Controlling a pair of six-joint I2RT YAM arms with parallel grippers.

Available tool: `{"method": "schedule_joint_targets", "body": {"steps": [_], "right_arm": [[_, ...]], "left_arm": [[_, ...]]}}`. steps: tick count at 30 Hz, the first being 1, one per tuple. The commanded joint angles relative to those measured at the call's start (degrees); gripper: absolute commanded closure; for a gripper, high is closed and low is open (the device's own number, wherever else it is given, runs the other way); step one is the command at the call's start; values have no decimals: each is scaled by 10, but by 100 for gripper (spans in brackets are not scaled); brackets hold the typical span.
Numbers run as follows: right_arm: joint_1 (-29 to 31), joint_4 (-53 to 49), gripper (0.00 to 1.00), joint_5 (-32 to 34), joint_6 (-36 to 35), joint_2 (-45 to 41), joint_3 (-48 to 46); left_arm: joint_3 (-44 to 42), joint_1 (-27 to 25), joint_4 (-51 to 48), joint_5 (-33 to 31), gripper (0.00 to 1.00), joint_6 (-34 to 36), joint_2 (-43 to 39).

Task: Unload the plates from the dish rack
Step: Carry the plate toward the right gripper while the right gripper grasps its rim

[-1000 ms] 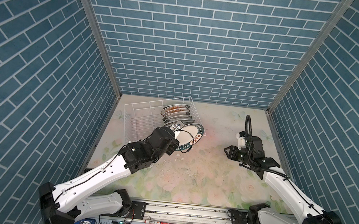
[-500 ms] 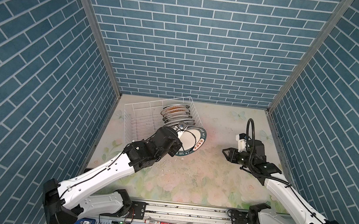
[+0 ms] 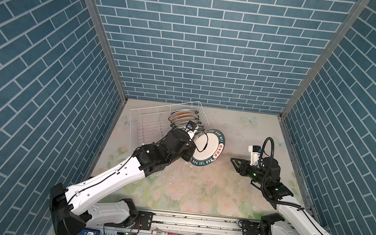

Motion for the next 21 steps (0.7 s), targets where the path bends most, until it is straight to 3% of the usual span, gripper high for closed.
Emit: {"method": "schedule_joint_targets", "body": {"steps": [1, 4, 10, 21], "right_arm": [[-1, 159, 59, -13, 70, -8, -46], [-2, 234, 59, -24, 100, 2, -72], [-2, 381, 48, -49, 161, 35, -114], [-2, 417, 49, -46, 173, 81, -111]], "left_arm": [[26, 1, 36, 13, 100, -66, -3], [30, 3, 41, 21, 100, -84, 9], [25, 12, 84, 63, 100, -118, 35], [18, 27, 127, 117, 100, -143, 51]]}}
